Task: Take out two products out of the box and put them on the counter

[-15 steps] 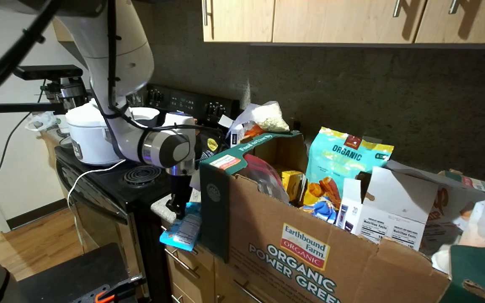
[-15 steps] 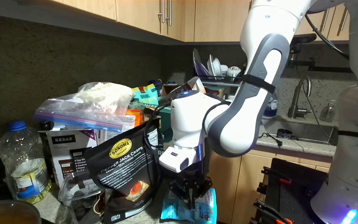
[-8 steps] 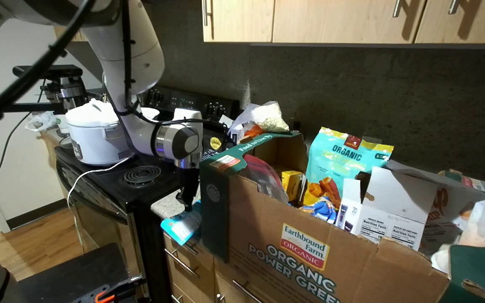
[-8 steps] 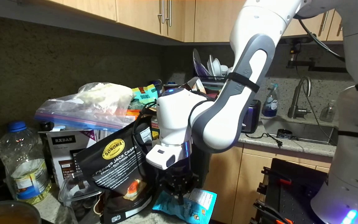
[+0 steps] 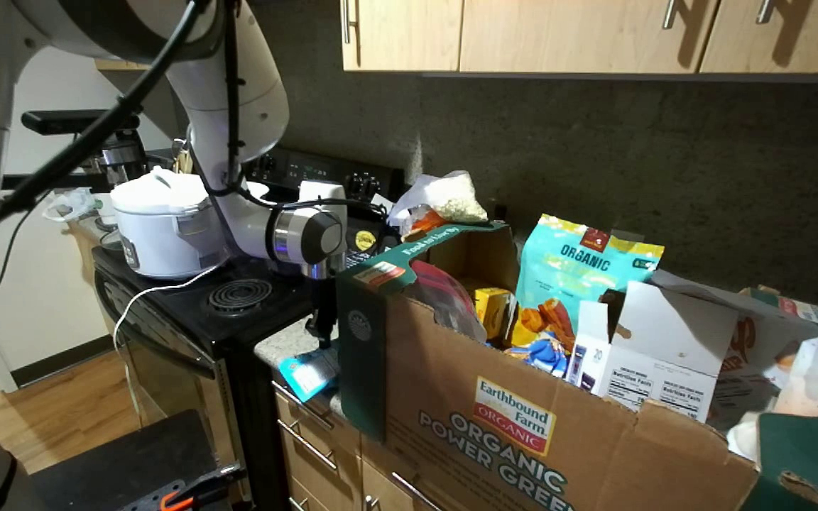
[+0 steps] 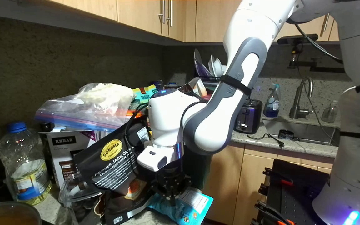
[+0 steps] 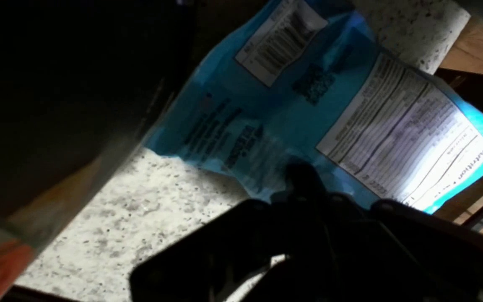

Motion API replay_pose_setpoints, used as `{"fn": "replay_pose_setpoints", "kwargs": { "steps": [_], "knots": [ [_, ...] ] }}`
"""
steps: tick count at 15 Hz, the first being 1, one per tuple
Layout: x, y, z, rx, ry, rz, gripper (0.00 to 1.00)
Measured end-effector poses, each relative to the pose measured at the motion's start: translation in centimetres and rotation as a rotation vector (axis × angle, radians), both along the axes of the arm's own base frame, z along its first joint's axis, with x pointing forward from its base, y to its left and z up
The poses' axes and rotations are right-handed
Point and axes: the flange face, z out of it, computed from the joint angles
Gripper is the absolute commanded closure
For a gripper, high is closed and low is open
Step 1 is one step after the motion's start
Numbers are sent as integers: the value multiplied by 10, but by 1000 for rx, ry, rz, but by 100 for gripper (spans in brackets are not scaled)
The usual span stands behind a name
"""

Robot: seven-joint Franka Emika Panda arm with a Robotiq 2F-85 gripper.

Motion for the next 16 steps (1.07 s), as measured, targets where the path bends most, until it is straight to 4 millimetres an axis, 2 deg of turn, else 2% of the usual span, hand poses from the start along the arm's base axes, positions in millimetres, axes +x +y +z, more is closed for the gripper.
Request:
{"fn": "replay_pose_setpoints", "kwargs": {
  "steps": [2,3,6,7,8,9,10,14,16],
  "knots": [
    [1,6,3,5,-7,9,76],
    [0,11,5,8,-10,17,77],
    [-13,29,15,19,-20,57,68],
    [-22,34,19,21,-21,71,64],
    [-33,38,24,23,-20,80,54],
    [-46,40,29,25,-16,85,53],
    [-59,41,33,24,-12,88,51],
    [-102,21,31,-5,26,79,17],
    [-114,9,24,-23,48,81,6]
  ]
}}
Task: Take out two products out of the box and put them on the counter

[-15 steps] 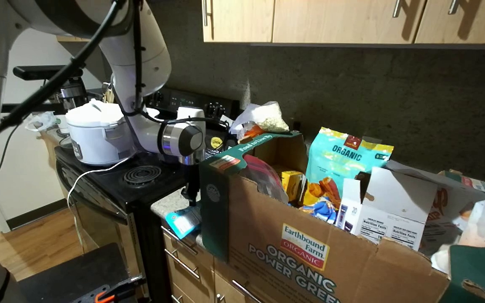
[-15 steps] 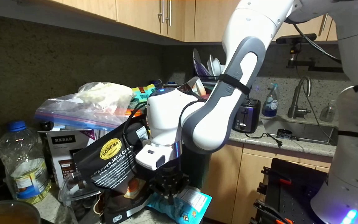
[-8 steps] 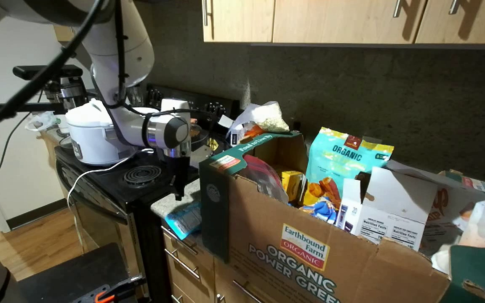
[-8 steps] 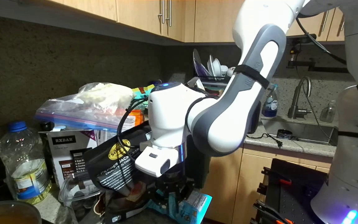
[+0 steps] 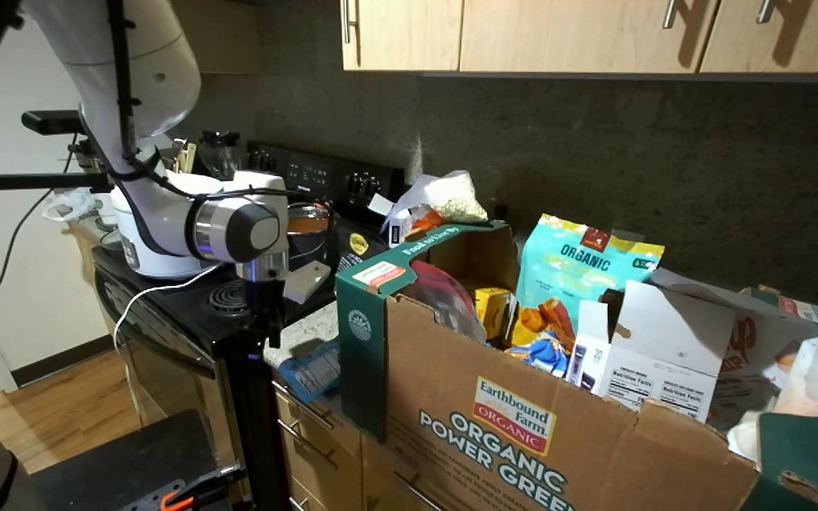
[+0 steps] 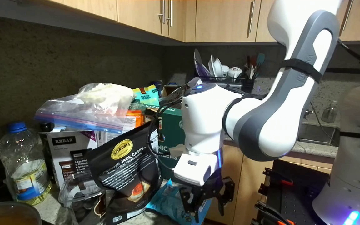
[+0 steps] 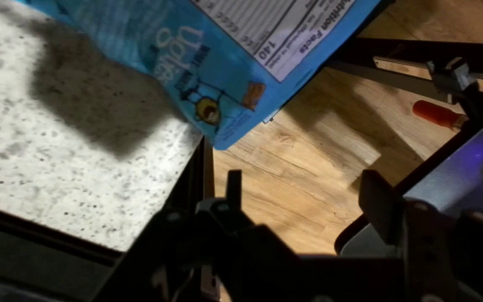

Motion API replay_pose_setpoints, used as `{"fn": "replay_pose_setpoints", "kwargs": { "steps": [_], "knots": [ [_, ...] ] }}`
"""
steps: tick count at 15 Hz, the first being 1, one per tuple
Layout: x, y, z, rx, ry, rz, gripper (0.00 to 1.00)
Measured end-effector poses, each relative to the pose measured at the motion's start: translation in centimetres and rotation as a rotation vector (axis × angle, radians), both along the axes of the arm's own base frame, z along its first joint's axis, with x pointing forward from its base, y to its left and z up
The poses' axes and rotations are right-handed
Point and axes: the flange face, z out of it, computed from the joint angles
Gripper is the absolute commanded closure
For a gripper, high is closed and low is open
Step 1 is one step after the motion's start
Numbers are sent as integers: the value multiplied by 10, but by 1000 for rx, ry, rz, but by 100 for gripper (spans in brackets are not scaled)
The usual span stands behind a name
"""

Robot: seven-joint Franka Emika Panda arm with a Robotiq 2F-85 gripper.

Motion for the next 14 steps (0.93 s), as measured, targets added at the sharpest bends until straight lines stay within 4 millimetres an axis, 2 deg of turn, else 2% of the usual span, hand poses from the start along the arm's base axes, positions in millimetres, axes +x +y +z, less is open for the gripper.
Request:
{"fn": "replay_pose_setpoints", "kwargs": {
  "steps": [2,3,7,14],
  "knots": [
    [-7,-9,-7,-14,20,13,3],
    [-9,-13,-10,-18,27,31,6],
    [-11,-18,-14,-38,43,130,1],
    [-17,-11,-28,-89,151,360,0]
  ]
}}
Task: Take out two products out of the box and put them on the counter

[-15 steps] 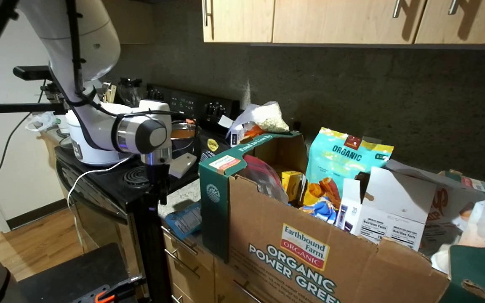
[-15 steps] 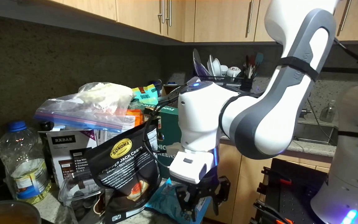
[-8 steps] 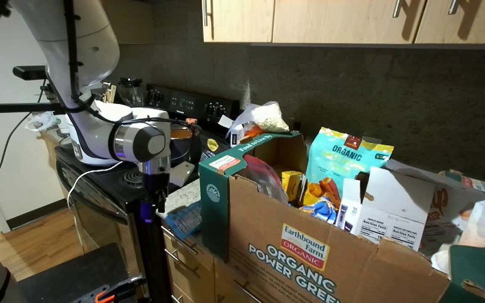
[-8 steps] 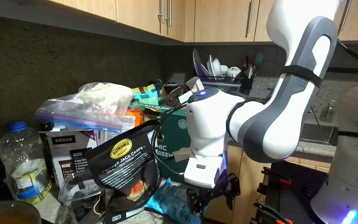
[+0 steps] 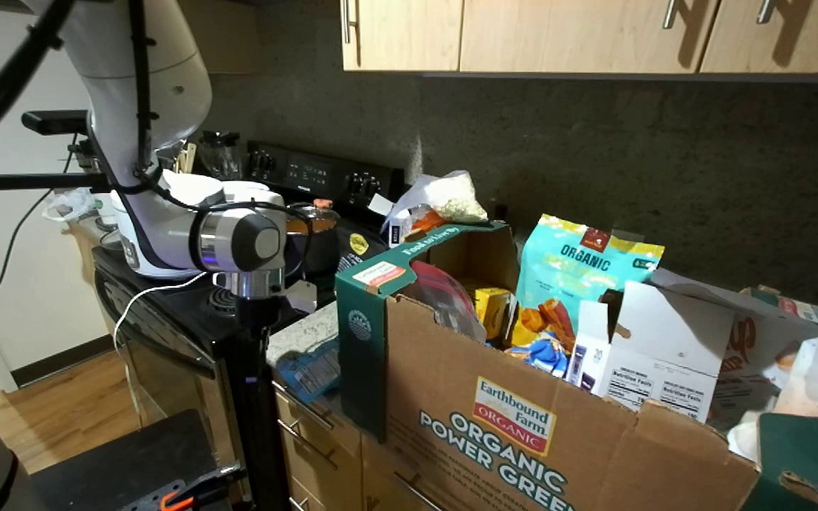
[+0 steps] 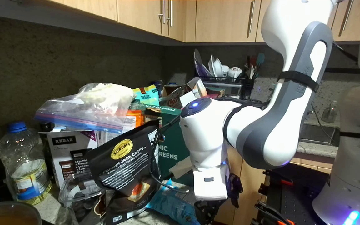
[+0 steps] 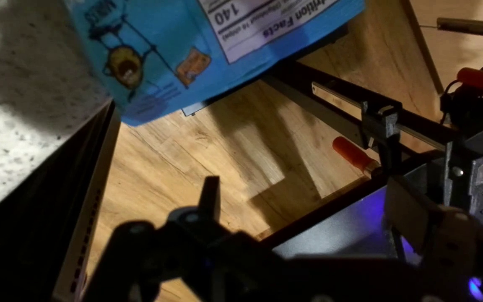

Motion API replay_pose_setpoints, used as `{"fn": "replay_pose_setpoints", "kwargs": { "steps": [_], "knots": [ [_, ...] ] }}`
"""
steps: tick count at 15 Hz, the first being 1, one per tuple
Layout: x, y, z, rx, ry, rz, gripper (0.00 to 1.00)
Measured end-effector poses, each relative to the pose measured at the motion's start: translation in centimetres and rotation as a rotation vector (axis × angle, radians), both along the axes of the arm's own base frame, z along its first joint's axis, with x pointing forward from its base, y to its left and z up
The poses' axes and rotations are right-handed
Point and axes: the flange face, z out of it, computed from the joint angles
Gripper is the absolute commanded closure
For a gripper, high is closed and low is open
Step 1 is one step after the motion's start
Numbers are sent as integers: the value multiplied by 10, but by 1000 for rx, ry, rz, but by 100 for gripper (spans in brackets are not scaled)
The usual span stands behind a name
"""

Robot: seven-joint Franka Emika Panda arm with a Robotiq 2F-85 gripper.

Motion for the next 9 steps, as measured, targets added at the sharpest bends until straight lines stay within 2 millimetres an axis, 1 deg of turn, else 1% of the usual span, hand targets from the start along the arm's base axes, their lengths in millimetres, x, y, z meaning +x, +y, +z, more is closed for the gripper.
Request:
{"fn": "replay_pose_setpoints", "kwargs": {
  "steps": [6,9],
  "knots": [
    [9,21,-3,-30,53,144,0],
    [12,35,-8,-46,77,204,0]
  ]
}}
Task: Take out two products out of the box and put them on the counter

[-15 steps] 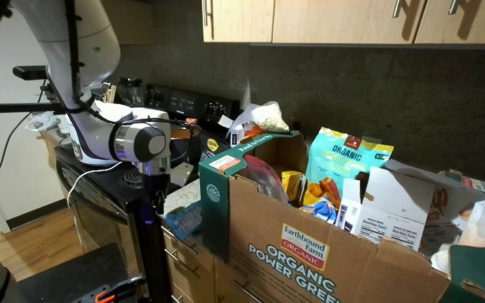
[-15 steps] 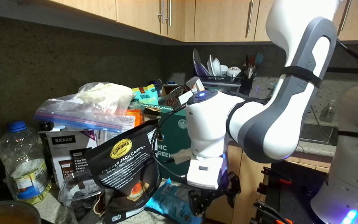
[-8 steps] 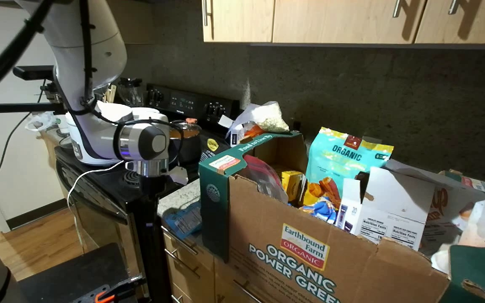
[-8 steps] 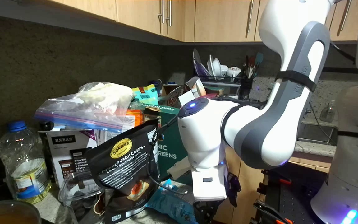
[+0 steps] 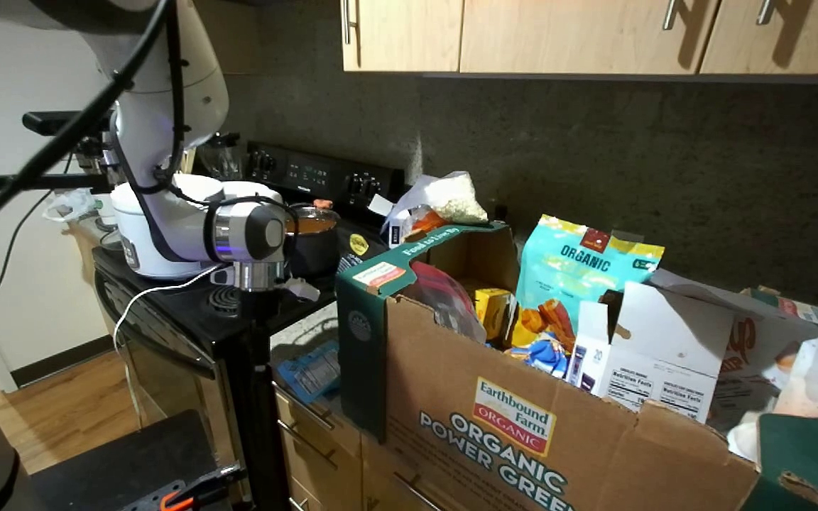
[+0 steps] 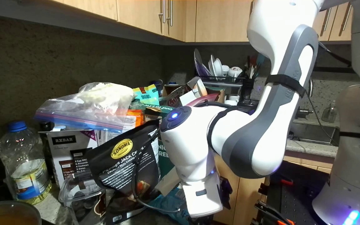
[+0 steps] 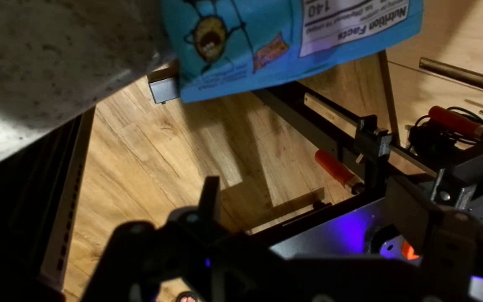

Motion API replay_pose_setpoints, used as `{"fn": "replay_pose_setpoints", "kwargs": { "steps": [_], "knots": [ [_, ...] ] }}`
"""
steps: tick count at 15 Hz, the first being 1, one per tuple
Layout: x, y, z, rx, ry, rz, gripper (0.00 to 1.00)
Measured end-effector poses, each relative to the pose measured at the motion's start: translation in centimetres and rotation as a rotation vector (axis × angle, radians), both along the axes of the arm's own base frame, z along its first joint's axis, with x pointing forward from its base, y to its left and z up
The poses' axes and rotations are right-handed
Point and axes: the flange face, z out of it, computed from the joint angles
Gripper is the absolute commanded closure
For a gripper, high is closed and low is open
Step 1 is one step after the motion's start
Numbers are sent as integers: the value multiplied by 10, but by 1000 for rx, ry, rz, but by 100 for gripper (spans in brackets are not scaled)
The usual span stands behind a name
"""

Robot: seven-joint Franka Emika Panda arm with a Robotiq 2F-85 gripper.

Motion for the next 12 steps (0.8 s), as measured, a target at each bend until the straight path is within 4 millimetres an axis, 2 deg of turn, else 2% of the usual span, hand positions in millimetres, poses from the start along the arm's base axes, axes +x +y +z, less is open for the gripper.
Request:
{"fn": "replay_pose_setpoints", "kwargs": {
  "steps": [7,12],
  "knots": [
    [2,21,-26,-65,73,115,0],
    [13,30,-38,-126,82,189,0]
  ]
}}
